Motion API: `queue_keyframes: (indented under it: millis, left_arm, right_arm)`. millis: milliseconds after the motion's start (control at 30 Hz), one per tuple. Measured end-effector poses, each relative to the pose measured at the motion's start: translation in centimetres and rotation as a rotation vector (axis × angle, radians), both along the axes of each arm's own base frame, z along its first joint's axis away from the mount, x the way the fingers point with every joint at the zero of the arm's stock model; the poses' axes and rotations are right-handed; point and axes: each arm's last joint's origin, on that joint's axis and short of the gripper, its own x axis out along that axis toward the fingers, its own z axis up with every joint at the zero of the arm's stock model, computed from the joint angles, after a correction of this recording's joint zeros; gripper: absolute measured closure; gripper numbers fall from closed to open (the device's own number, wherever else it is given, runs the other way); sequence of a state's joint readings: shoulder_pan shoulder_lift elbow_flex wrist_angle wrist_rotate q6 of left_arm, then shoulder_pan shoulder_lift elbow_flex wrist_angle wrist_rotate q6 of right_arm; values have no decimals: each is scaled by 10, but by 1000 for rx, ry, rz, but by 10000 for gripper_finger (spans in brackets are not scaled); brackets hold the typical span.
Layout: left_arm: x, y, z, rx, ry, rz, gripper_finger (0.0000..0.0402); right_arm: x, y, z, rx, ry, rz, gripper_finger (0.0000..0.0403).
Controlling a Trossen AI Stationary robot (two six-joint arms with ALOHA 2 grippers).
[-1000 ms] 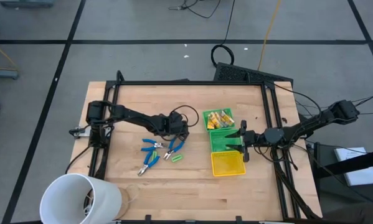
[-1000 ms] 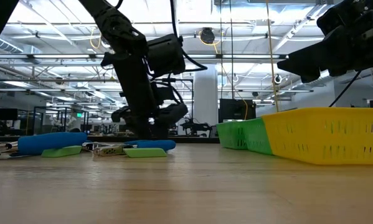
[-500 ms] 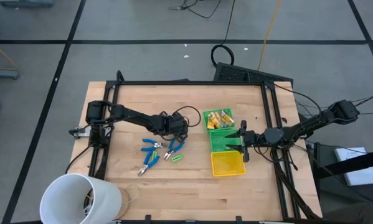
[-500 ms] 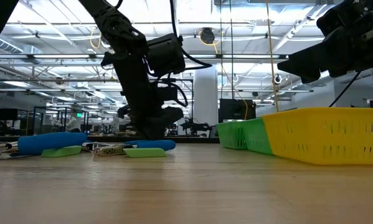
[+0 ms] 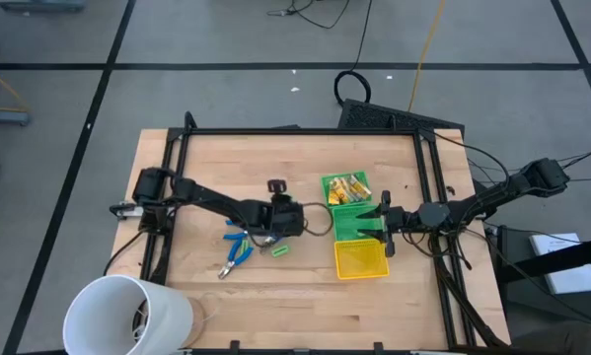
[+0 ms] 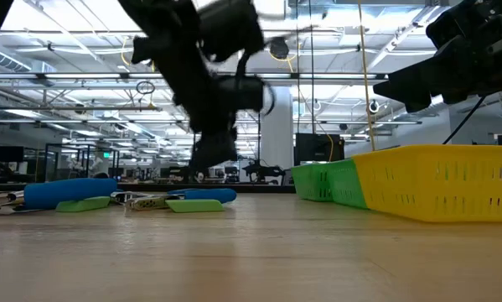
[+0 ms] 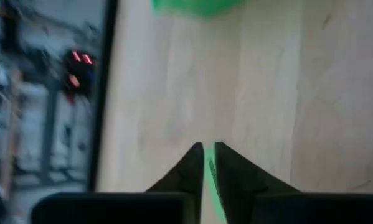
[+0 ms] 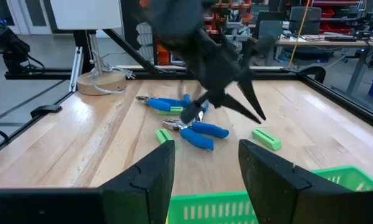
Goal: Pick & Place School Supplies
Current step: Put the top right green eraser into the bottom green bin
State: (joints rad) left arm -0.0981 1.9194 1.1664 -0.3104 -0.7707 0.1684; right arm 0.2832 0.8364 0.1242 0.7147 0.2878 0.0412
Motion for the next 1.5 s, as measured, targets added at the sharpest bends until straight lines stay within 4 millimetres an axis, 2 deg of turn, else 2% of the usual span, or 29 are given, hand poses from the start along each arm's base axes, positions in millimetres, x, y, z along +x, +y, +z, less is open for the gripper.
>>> queue_keyframes:
  millis: [133,233,300,400,533,633,733,900,1033,1233,1367,1500]
  left_arm:
    - [12,-17,19,76,-34,-86,396]
    - [15,-20,25,88,-102,-24,388]
    - [15,-10,29,-31,-197,81,362]
    - [8,18,38,-320,-213,185,305]
    - [-12,59,33,-569,-141,371,220]
    - [-21,78,27,-671,-91,421,167]
    - [-24,85,16,-731,-42,406,126]
    - [-19,88,4,-683,0,325,92]
    - [-13,96,-10,-671,-11,321,95]
    - [-12,105,-20,-745,4,331,129]
    - [-14,108,-25,-779,22,343,171]
    - [-15,109,-25,-793,29,341,232]
  right_arm:
    - [0,0,0,28,0,-3,232]
    - [0,0,0,30,-1,-3,232]
    - [0,0,0,30,-1,-3,232]
    - [0,0,0,42,0,-3,232]
    - [0,0,0,50,3,-3,232]
    - [0,0,0,47,6,-3,232]
    - [0,0,-1,43,7,-2,232]
    - [0,0,-1,42,7,-2,232]
    - [0,0,-1,42,7,-2,232]
    - [0,0,-1,42,6,-1,232]
    - [0,0,-1,42,7,-1,232]
    - [0,0,-1,42,7,-1,232]
